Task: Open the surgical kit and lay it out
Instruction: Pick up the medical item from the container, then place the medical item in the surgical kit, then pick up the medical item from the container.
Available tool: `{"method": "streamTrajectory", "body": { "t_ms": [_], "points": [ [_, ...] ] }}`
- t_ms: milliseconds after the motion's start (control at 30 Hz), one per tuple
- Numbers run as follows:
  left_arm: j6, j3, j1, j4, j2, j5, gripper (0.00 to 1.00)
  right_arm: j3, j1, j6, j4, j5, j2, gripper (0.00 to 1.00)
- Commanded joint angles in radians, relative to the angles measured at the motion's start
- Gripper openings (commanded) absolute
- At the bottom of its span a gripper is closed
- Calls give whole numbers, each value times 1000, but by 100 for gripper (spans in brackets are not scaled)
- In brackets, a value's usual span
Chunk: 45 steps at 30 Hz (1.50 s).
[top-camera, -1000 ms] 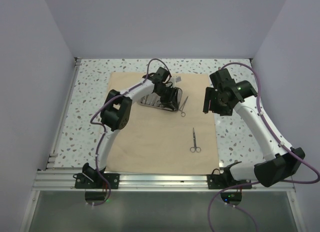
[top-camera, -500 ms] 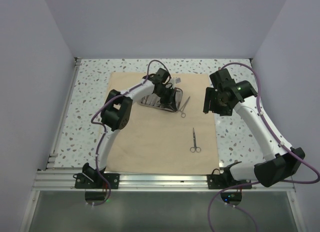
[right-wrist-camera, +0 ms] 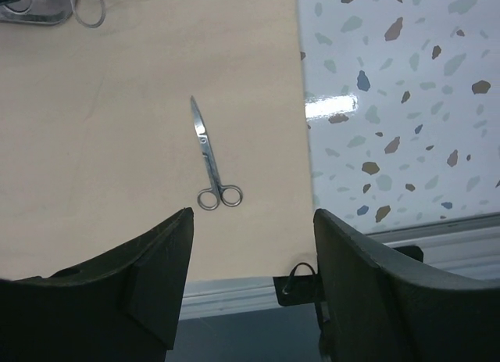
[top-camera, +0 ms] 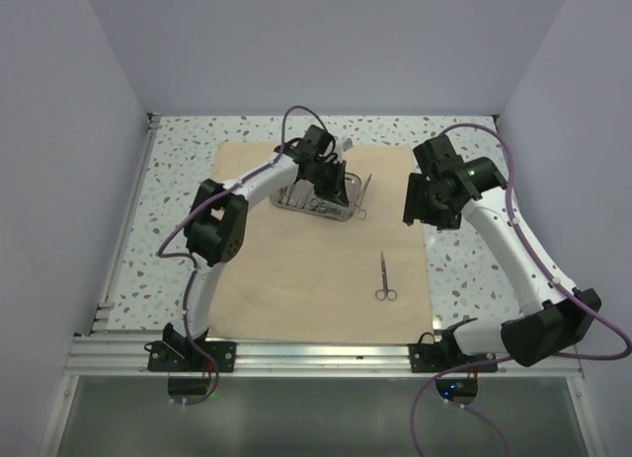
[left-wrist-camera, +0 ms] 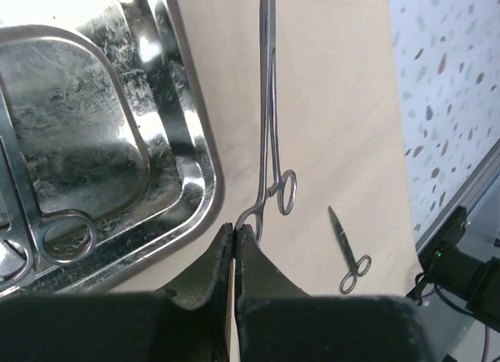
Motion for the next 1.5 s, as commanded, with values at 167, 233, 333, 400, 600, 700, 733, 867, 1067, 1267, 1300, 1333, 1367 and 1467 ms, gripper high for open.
{"method": "streamTrajectory", "body": {
  "t_ms": [167, 233, 333, 400, 600, 700, 733, 867, 1067, 1267, 1300, 1333, 1367, 1467],
  "points": [
    [-215, -476, -36, 327, -388, -54, 0, 39, -2, 46, -40, 87, -37, 68],
    [-284, -588, -85, 398, -486, -91, 0, 28, -4, 52, -30, 89, -65, 70],
    [-379, -748, -182, 462, -566, -160, 0, -12, -4, 53, 13, 64, -121, 75],
    [-435, -819, -233, 485, -592, -200, 0, -21, -4, 40, 10, 41, -151, 77],
    [-631, -908, -394, 634, -597, -307, 0, -86, -4, 39, -10, -38, -278, 78],
    [-715, -932, -444, 723, -593, -323, 0, -142, -4, 42, -23, -80, -344, 78],
    [-726, -935, -451, 758, -593, -330, 0, -152, -4, 40, -27, -84, -370, 78],
    [-756, -905, -475, 768, -551, -347, 0, -182, -4, 28, -52, -98, -419, 78],
    [-742, -787, -498, 678, -484, -338, 100, -190, -4, 16, -72, -83, -453, 80],
    [-475, -546, -340, 253, -563, -478, 99, -207, -4, 36, -40, -88, -428, 81],
    [-399, -525, -298, 195, -568, -479, 99, -204, -2, 40, -33, -91, -413, 81],
    [-362, -485, -258, 168, -570, -482, 98, -199, -4, 51, -27, -89, -405, 81],
    [-323, -463, -183, 144, -560, -493, 96, -184, -2, 57, -27, -86, -393, 81],
    [-138, -362, -74, 72, -487, -496, 93, -162, -2, 75, -7, -69, -356, 81]
  ]
}}
